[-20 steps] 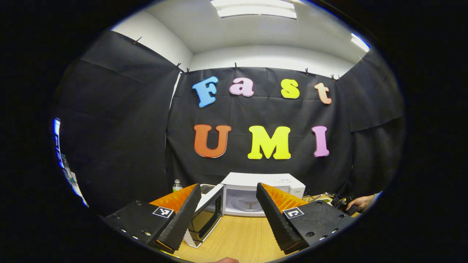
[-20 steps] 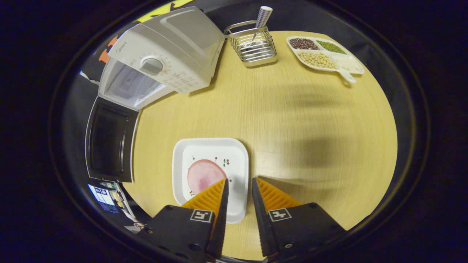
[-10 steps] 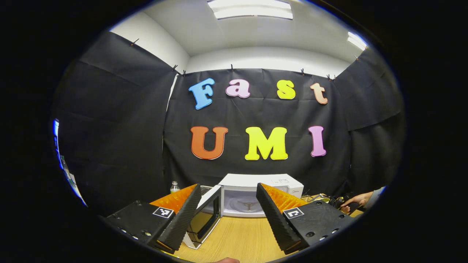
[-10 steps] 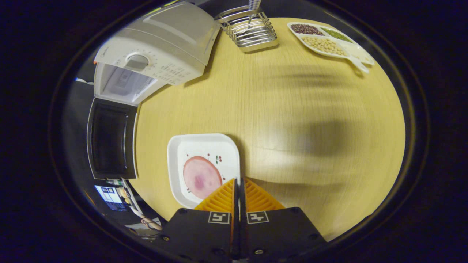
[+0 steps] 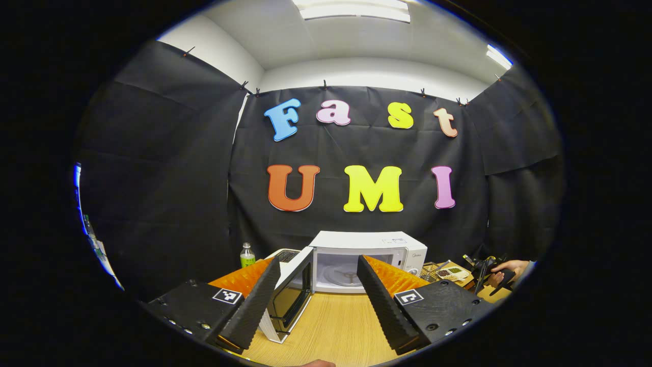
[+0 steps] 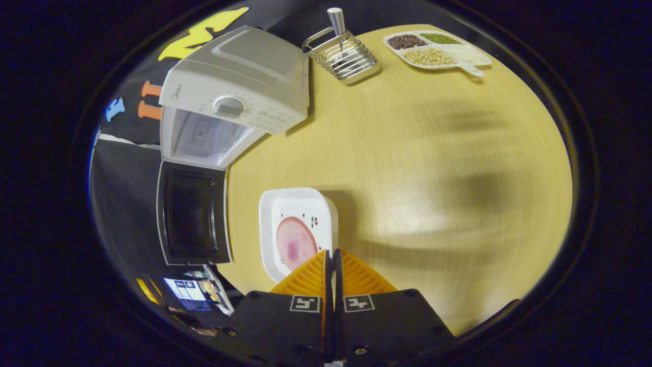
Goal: Open the microwave oven with the left hand, put the food in, and close the microwave oven.
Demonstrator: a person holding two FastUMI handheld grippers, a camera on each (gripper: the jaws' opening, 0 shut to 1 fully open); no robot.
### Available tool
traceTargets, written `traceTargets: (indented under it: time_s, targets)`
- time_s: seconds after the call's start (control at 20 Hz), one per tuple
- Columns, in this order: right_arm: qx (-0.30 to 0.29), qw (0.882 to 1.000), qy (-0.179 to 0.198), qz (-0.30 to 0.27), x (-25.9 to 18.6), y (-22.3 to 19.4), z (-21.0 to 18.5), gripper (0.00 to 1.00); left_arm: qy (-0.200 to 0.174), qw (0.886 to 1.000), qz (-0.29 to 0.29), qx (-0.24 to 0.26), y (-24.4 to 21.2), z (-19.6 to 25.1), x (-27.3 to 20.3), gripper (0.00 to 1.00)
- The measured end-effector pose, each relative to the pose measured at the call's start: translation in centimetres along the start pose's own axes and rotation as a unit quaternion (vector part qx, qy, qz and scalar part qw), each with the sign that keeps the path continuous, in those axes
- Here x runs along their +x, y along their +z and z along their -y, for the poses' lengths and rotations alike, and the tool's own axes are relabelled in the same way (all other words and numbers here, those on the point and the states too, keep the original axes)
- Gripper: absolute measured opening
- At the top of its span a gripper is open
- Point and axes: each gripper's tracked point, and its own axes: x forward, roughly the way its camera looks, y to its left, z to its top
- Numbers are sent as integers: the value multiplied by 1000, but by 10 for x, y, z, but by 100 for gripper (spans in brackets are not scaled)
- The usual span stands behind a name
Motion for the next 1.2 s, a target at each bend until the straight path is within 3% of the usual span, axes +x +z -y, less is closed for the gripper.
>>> traceTargets:
  time_s: [0.4, 0.85, 1.2]
  targets:
    - [1, 999, 15, 49, 27, -21, -87, 4, -4, 1000, -5, 5, -19, -24, 13, 93]
    - [88, 988, 63, 113, 87, -13, -200, 4, 5, 1000, -3, 2, -25, -64, 20, 93]
    - [198, 945, 98, 241, 125, 47, -253, 4, 5, 1000, -9, -8, -30, -82, 9, 93]
